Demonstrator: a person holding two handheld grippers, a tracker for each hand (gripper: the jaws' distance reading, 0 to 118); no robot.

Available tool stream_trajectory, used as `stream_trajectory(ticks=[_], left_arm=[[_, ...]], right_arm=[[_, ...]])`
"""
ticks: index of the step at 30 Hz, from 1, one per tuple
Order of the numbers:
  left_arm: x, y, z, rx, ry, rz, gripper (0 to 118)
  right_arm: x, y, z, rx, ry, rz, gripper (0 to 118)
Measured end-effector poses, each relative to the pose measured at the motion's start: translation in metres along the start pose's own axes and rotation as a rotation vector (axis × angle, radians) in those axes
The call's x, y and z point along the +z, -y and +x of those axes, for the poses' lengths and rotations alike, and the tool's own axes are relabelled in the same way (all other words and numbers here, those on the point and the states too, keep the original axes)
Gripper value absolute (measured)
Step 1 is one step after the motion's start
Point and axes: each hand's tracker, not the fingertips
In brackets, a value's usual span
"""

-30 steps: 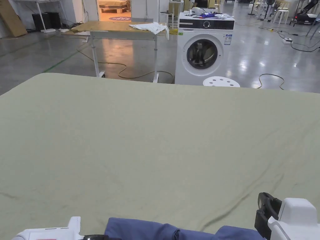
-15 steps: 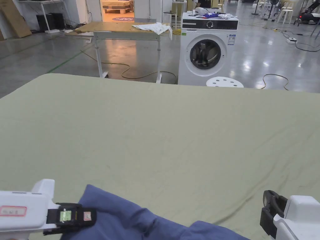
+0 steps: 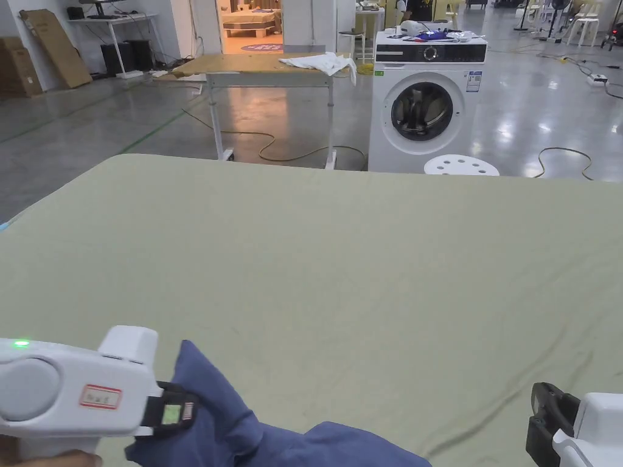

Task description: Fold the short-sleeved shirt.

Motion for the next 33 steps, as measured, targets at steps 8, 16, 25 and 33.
stream_trajectory(ticks=[8, 16, 25, 33], left_arm=[[-0.048, 0.003, 0.088, -0.163, 0.114, -0.082, 4], [-0.117, 0.017, 0.147, -0.220, 0.146, -0.200, 4], [-0.139, 0.025, 0.144, -0.092, 0.227, -0.221, 33], [-0.105, 0.021, 0.111, 0.039, 0.452, -0.058, 68]], right_arm=[[0.002, 0.002, 0.000, 0.002, 0.000, -0.005, 2], [0.008, 0.008, 0.007, 0.000, 0.018, -0.017, 2], [0.010, 0.011, 0.011, 0.001, 0.030, -0.033, 2], [0.014, 0.011, 0.012, 0.004, 0.036, -0.034, 2]])
